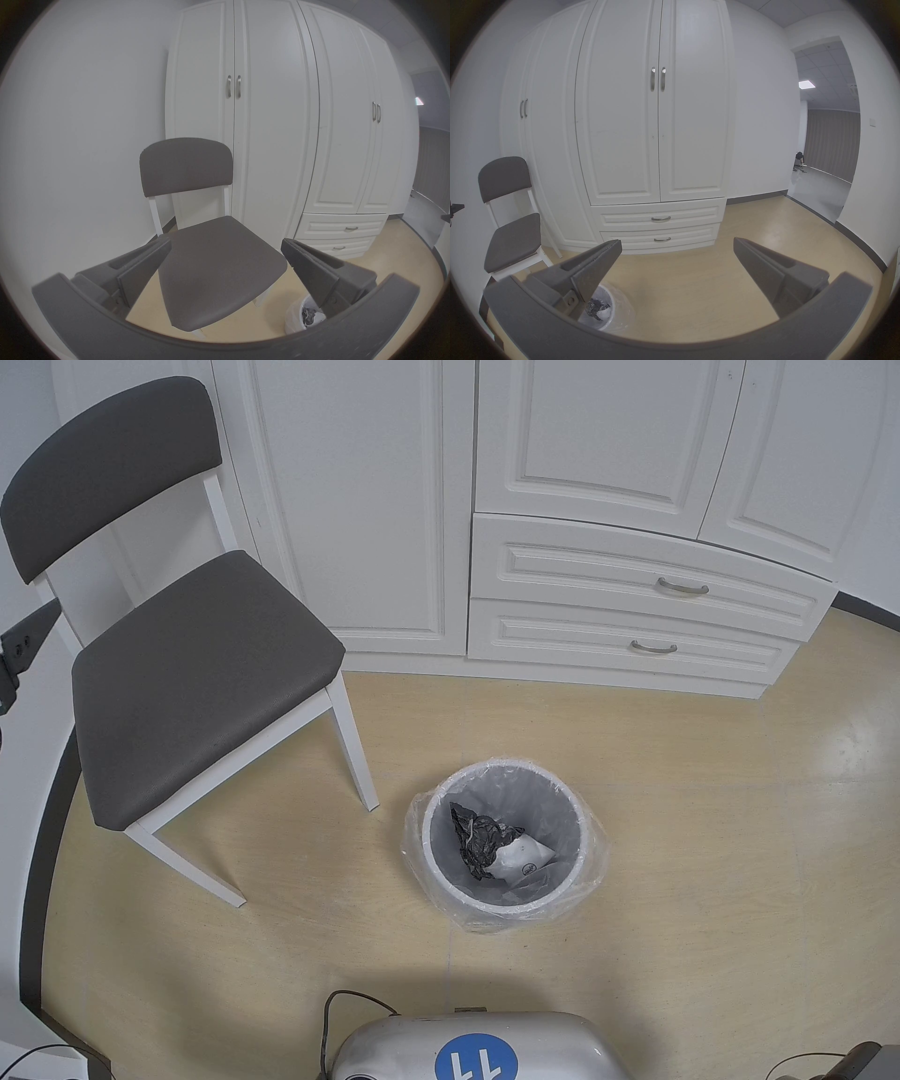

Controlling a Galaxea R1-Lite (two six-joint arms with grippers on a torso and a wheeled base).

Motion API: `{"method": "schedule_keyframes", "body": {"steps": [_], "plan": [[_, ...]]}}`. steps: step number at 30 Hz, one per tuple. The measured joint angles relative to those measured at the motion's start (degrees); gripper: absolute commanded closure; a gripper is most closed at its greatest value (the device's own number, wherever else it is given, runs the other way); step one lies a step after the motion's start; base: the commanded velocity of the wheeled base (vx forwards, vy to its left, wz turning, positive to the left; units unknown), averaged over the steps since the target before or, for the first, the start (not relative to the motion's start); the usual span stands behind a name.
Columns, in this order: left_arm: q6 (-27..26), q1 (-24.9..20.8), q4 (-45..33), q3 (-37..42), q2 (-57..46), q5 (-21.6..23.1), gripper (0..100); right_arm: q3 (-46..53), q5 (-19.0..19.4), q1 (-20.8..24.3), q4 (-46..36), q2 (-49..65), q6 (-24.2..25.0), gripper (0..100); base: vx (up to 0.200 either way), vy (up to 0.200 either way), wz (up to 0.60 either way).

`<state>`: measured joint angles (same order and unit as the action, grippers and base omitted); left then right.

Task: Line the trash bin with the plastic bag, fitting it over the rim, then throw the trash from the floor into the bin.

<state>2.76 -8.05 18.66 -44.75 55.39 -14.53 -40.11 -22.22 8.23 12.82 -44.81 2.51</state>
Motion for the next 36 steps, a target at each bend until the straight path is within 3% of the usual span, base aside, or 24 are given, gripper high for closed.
{"method": "schedule_keyframes", "body": {"steps": [11,18,29,36], "plan": [[-0.07,-0.02,-9.06,-2.95,-10.89,-0.09,0,0.0,0.0,-0.52,-11.65,15.65,0.88,0,0.0,0.0,0.0],[-0.2,0.28,-13.17,-0.59,-18.35,-0.66,0,-0.18,0.3,1.05,-17.31,24.67,1.26,0,0.0,0.0,0.0],[-1.04,0.33,-13.69,2.22,-22.74,-1.15,0,-0.21,2.0,2.44,-26.1,35.43,3.06,0,0.0,0.0,0.0],[-0.93,0.24,-13.69,2.72,-22.74,-1.21,0,-0.32,2.85,1.83,-26.78,38.49,5.23,0,0.0,0.0,0.0]]}}
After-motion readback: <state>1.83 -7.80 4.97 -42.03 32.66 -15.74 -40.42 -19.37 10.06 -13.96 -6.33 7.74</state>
